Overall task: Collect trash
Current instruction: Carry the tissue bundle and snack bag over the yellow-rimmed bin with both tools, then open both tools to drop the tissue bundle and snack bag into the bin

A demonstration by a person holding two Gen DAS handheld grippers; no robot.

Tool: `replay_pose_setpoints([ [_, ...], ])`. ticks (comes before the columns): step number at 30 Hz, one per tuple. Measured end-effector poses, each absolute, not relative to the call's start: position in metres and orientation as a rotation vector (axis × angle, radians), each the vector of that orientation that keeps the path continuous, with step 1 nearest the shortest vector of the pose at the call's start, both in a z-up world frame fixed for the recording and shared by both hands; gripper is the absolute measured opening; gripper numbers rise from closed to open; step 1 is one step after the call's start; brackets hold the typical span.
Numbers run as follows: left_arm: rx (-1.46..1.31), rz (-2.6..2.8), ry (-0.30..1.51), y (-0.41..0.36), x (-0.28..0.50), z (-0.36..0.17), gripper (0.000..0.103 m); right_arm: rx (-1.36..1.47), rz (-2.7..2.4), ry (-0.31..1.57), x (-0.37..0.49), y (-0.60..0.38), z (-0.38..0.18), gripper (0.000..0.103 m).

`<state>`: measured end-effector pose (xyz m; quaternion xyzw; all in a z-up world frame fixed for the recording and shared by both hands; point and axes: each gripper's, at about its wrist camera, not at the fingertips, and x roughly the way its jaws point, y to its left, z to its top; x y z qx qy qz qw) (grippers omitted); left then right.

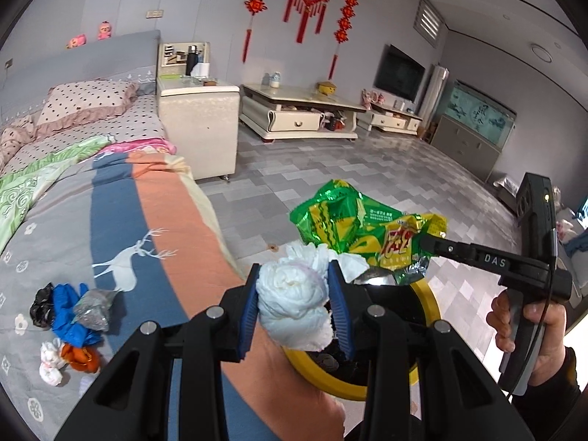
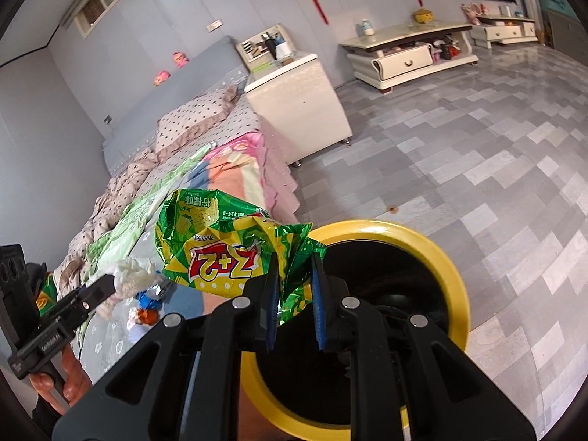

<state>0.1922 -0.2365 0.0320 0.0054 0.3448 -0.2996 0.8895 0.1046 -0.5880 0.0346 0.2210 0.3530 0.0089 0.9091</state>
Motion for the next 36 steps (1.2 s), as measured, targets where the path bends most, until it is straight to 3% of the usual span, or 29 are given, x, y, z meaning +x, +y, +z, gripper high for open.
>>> replay_pose_setpoints([
  [31, 0.106, -0.647, 0.840, -0.322, 0.202, -0.045, 0.034, 0.487, -0.130, 0.815, 0.125, -0.628, -0.029, 0.016],
  [36, 0.092, -0.654, 0.855, -0.323, 0.200, -0.046, 0.035, 0.490, -0.135, 0.811, 0.126, -0.629, -0.026, 0.023],
])
